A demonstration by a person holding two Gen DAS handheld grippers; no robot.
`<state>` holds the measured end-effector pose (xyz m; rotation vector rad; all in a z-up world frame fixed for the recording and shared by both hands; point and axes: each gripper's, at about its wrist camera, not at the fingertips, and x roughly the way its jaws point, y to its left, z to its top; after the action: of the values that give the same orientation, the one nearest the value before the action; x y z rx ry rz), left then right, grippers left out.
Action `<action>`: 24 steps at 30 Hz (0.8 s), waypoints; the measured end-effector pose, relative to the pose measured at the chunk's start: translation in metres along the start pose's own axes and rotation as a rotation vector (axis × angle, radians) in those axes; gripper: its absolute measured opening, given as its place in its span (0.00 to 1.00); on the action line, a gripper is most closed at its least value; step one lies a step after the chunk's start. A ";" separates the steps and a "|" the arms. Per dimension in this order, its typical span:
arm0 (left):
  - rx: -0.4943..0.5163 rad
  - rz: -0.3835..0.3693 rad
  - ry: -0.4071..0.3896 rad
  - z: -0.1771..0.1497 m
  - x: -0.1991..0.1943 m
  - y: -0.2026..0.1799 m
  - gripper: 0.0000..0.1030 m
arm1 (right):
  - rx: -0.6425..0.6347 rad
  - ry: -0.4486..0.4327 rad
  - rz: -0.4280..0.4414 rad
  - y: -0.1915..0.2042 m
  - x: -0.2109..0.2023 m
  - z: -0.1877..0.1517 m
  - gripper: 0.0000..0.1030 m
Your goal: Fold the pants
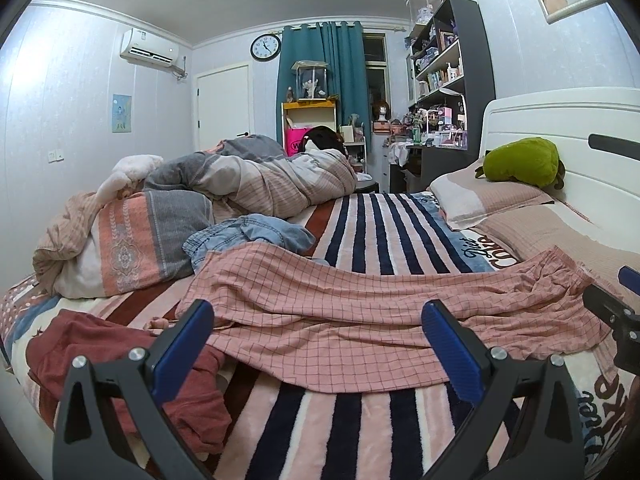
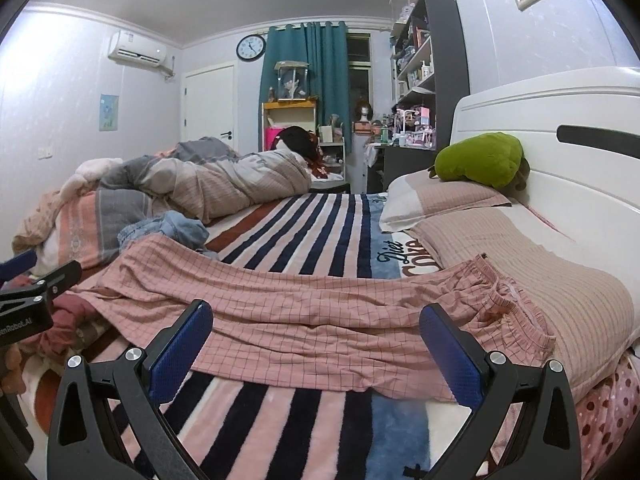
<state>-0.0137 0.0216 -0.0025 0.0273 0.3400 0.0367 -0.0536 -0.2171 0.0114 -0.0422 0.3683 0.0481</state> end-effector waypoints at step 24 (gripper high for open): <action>0.001 0.008 0.014 -0.003 0.002 0.002 1.00 | 0.012 0.005 0.007 0.005 -0.001 0.000 0.99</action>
<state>-0.0126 0.0239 -0.0057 0.0291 0.3538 0.0448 -0.0547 -0.2121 0.0116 -0.0288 0.3734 0.0527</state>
